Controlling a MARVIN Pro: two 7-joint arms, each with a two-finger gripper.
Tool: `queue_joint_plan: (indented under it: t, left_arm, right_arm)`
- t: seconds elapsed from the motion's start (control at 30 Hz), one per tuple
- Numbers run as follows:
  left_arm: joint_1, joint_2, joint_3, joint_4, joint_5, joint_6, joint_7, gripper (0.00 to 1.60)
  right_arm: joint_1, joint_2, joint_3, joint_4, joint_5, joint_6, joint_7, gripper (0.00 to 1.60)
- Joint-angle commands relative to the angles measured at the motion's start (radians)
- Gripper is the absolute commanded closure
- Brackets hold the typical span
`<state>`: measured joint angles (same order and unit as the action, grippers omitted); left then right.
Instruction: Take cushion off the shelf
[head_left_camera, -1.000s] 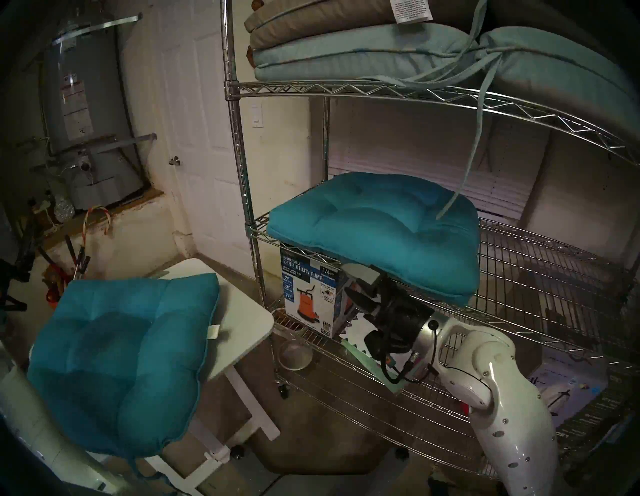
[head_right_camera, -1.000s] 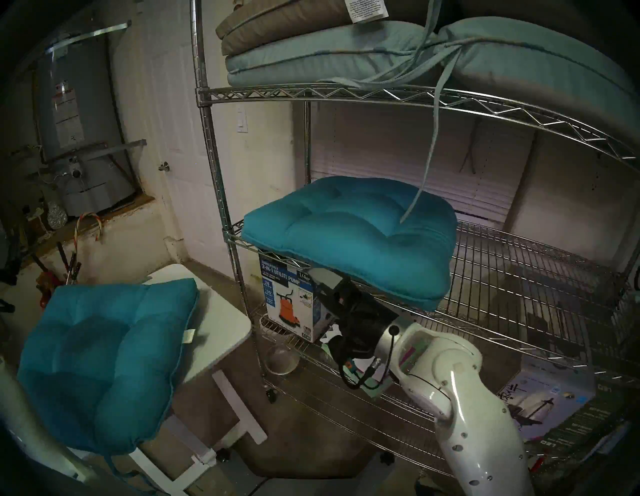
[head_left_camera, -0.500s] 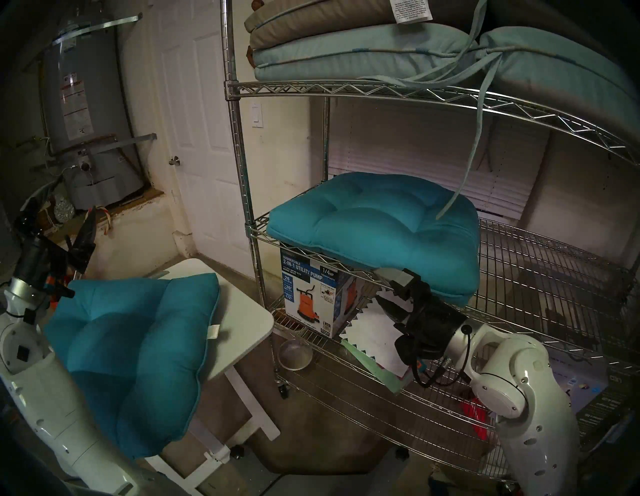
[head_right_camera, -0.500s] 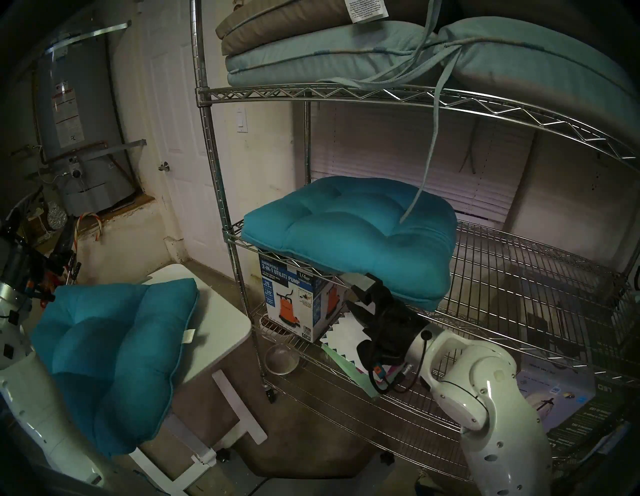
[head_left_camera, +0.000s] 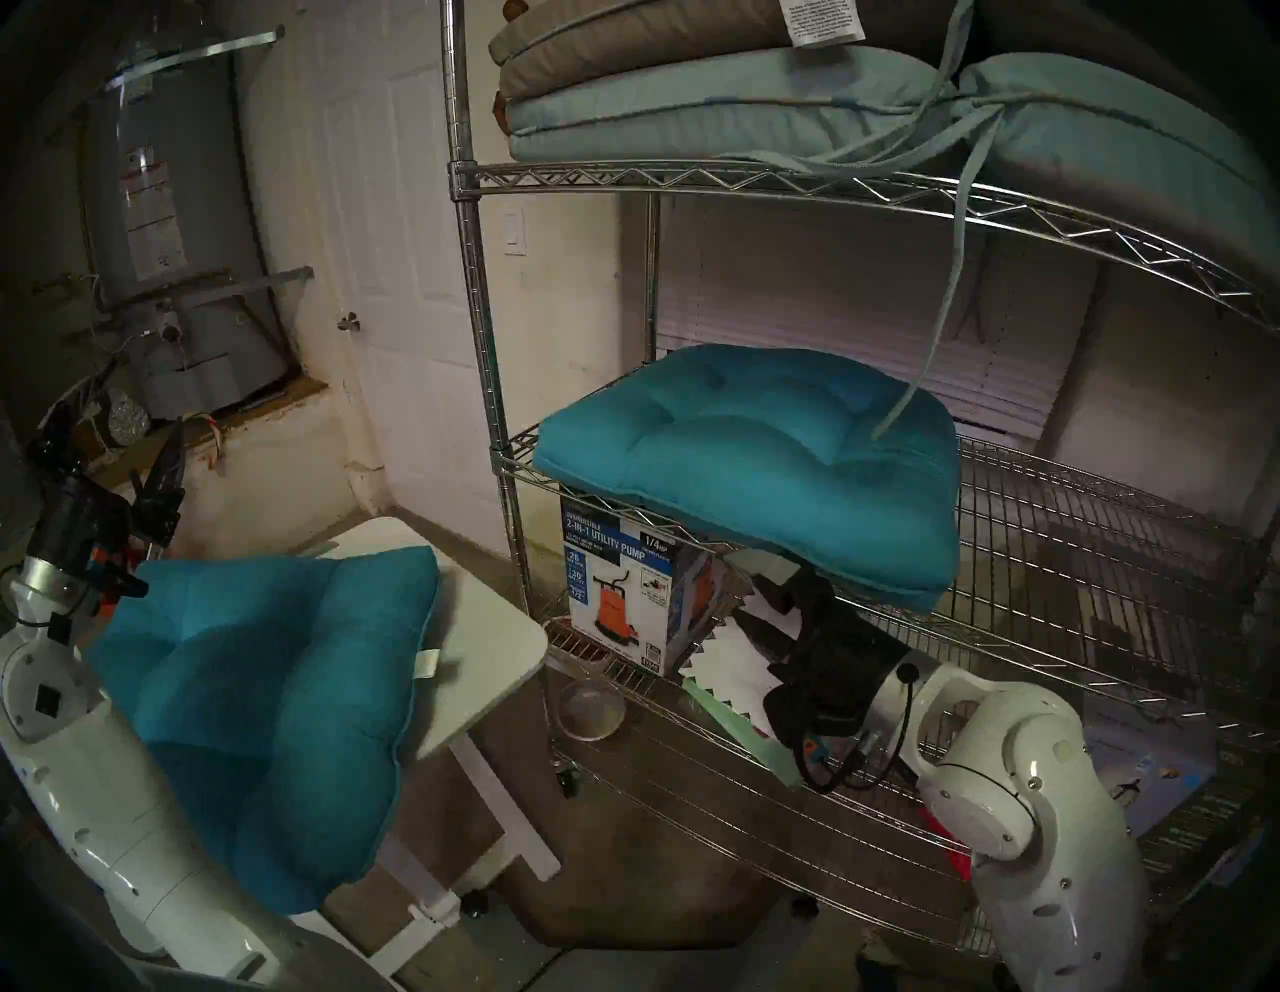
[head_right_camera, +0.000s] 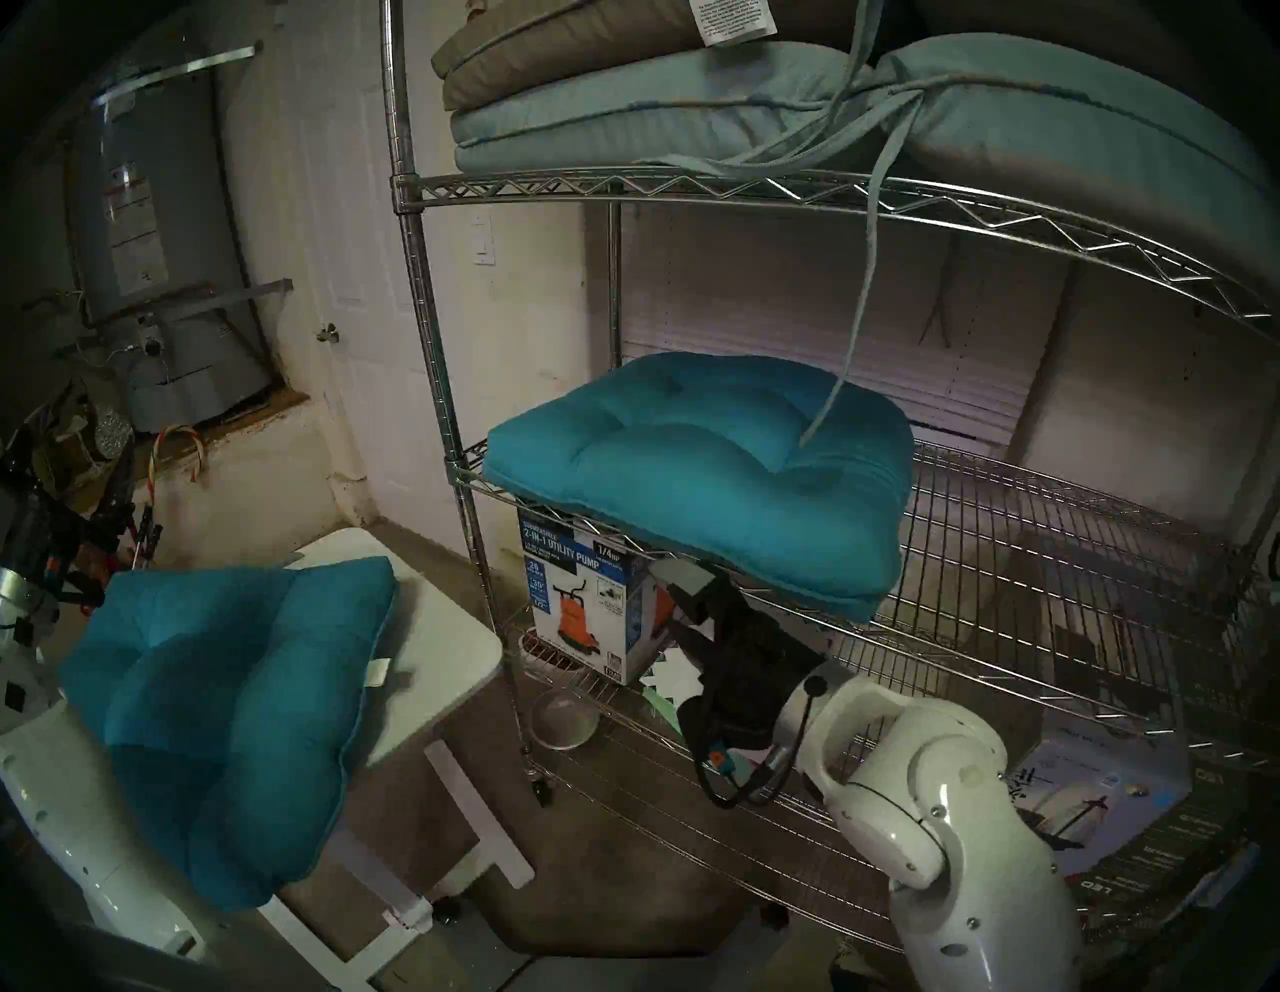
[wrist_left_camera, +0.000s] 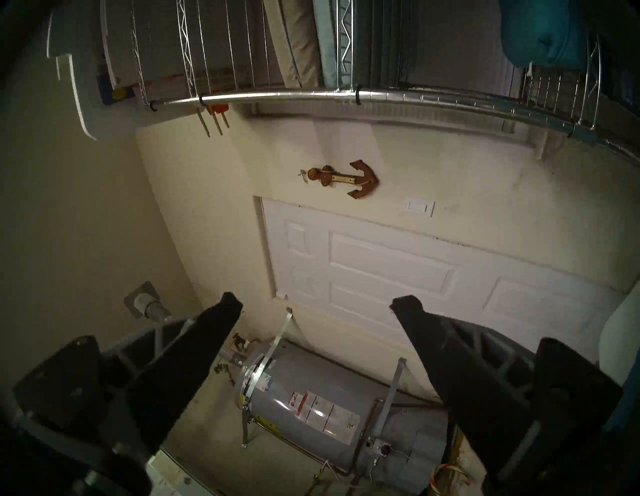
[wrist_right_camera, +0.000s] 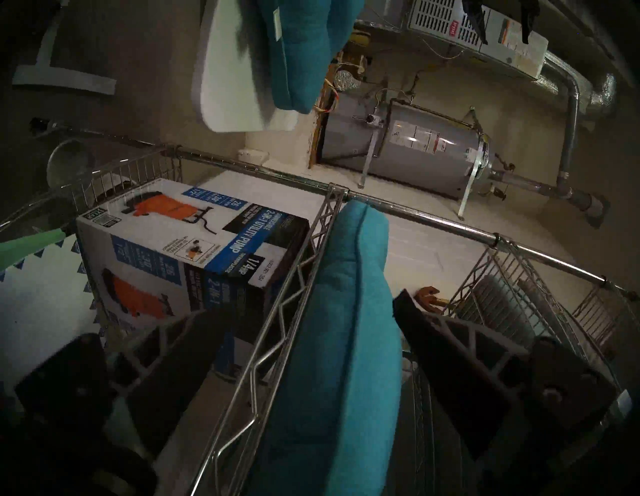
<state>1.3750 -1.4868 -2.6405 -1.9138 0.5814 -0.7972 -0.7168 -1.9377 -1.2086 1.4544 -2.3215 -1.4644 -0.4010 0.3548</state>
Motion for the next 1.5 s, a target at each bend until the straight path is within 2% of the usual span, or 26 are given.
queue_joint_plan:
  t: [0.0, 0.03, 0.1, 0.17, 0.23, 0.33, 0.37, 0.4, 0.43, 0.47, 0.63, 0.77, 0.97, 1.47]
  left_arm:
    - [-0.054, 0.108, -0.048, 0.080, -0.032, 0.010, -0.025, 0.00]
    - [-0.060, 0.134, -0.051, 0.106, -0.043, 0.010, -0.035, 0.00]
    - [-0.071, 0.136, -0.055, 0.119, -0.047, 0.007, -0.044, 0.00]
    - [-0.076, 0.168, -0.050, 0.150, -0.061, 0.002, -0.058, 0.00]
    - [-0.090, 0.176, -0.041, 0.176, -0.068, -0.007, -0.072, 0.00]
    - [-0.100, 0.218, -0.005, 0.233, -0.087, -0.018, -0.095, 0.00]
    - [-0.117, 0.201, -0.002, 0.234, -0.088, -0.022, -0.104, 0.00]
    - [-0.110, 0.241, 0.022, 0.263, -0.101, -0.031, -0.109, 0.00]
    - [-0.130, 0.218, 0.023, 0.262, -0.100, -0.039, -0.116, 0.00]
    - [-0.128, 0.252, 0.047, 0.288, -0.112, -0.041, -0.121, 0.00]
    - [-0.178, 0.283, 0.111, 0.352, -0.128, -0.080, -0.138, 0.00]
    - [-0.193, 0.315, 0.131, 0.401, -0.161, -0.118, -0.151, 0.00]
    - [-0.205, 0.349, 0.149, 0.454, -0.210, -0.163, -0.170, 0.00]
    - [-0.184, 0.414, 0.194, 0.516, -0.297, -0.163, -0.164, 0.00]
  right_arm:
    - [-0.014, -0.065, -0.117, -0.061, -0.062, 0.061, 0.028, 0.00]
    - [-0.017, -0.074, -0.139, -0.065, -0.084, 0.076, 0.039, 0.00]
    - [-0.024, -0.078, -0.159, -0.073, -0.097, 0.084, 0.045, 0.00]
    - [-0.034, -0.086, -0.185, -0.084, -0.123, 0.102, 0.058, 0.00]
    - [-0.044, -0.092, -0.207, -0.094, -0.150, 0.120, 0.070, 0.00]
    - [-0.058, -0.094, -0.236, -0.110, -0.195, 0.149, 0.088, 0.00]
    - [-0.053, -0.073, -0.235, -0.112, -0.198, 0.156, 0.090, 0.00]
    - [-0.068, -0.092, -0.248, -0.117, -0.224, 0.170, 0.099, 0.00]
    - [-0.062, -0.070, -0.243, -0.117, -0.224, 0.178, 0.100, 0.00]
    - [-0.073, -0.084, -0.252, -0.119, -0.244, 0.190, 0.107, 0.00]
    - [-0.075, -0.074, -0.267, -0.118, -0.296, 0.242, 0.123, 0.00]
    - [-0.061, -0.061, -0.290, -0.115, -0.332, 0.287, 0.135, 0.00]
    - [-0.046, -0.034, -0.323, -0.112, -0.362, 0.349, 0.148, 0.00]
    - [0.007, 0.046, -0.402, -0.102, -0.378, 0.495, 0.174, 0.00]
